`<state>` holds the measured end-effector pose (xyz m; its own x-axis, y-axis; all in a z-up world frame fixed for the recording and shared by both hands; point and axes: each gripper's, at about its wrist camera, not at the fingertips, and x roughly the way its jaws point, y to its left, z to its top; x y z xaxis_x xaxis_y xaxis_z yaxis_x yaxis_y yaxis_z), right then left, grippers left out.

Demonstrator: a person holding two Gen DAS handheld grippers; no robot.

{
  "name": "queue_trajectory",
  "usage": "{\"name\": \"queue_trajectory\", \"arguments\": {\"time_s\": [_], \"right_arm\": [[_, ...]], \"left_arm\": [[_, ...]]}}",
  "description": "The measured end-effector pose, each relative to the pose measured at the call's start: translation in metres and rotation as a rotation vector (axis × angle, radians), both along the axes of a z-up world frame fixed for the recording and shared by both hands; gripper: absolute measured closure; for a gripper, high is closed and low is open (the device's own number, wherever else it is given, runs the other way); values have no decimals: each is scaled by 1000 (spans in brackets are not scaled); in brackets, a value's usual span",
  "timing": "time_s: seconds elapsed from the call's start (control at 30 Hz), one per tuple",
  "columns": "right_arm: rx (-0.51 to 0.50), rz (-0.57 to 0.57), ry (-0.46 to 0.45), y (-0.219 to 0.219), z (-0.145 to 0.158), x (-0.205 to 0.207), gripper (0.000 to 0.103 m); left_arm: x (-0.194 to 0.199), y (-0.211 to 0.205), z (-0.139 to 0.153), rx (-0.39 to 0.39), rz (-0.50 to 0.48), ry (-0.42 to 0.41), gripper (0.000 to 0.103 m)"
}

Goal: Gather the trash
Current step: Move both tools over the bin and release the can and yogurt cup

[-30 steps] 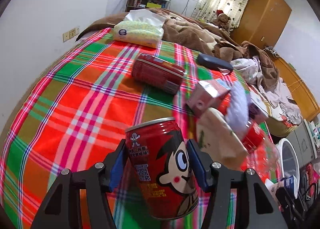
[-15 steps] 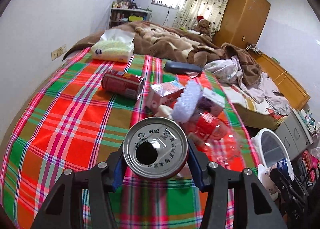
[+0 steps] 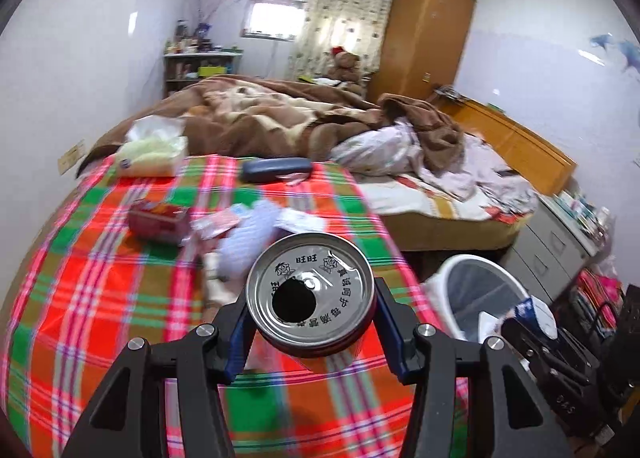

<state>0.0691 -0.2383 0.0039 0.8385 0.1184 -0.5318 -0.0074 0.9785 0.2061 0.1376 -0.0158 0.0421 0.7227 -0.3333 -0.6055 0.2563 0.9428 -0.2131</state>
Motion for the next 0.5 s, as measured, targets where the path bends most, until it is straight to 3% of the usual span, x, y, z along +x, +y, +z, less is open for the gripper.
{"name": "queue_trajectory", "arguments": {"time_s": [0.5], "right_arm": [[-41,-153,22,-69,1,-5,50]], "left_arm": [[1,-146,-4,43,-297,9,49]]}}
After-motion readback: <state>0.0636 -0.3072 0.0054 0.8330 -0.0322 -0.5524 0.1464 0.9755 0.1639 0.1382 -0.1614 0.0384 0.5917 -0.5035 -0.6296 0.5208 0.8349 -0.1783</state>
